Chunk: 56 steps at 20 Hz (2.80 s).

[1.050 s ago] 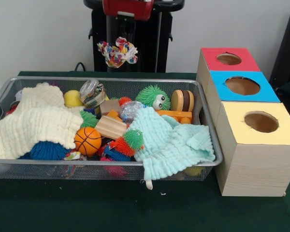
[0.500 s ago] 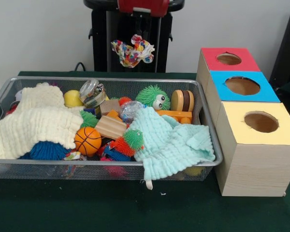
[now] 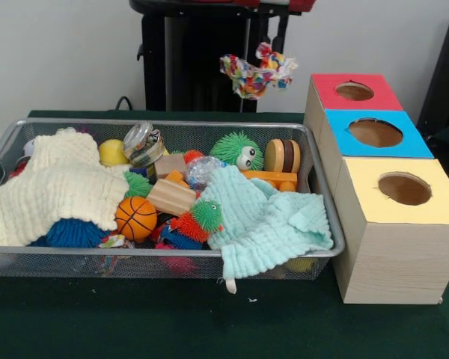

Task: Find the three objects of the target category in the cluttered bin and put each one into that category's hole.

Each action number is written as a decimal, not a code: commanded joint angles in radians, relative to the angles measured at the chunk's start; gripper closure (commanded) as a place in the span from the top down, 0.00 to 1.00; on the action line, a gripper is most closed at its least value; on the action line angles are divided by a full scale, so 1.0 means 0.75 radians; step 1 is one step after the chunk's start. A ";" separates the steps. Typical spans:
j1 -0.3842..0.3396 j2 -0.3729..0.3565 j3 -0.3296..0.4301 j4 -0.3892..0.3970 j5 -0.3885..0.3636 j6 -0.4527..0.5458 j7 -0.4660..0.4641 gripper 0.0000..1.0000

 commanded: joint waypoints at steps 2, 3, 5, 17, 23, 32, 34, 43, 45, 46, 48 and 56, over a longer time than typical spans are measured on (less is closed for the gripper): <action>0.092 0.077 -0.022 -0.195 0.084 0.209 0.377 0.00; 0.099 0.091 -0.017 -0.204 0.099 0.189 0.385 0.00; 0.115 0.120 -0.013 -0.224 0.125 0.157 0.392 0.00; 0.211 0.237 -0.107 -0.310 0.193 0.108 0.418 0.00; 0.234 0.298 -0.129 -0.296 0.213 0.015 0.414 0.00; 0.305 0.339 -0.166 -0.299 0.258 0.000 0.491 0.00; 0.337 0.356 -0.185 -0.305 0.281 0.000 0.523 0.00; 0.491 0.421 -0.298 -0.422 0.352 0.121 0.642 0.00; 0.504 0.437 -0.304 -0.434 0.363 0.114 0.653 0.00; 0.510 0.444 -0.303 -0.429 0.368 0.096 0.660 0.00; 0.516 0.458 -0.298 -0.422 0.377 0.062 0.669 0.00; 0.544 0.499 -0.296 -0.436 0.394 0.018 0.702 0.00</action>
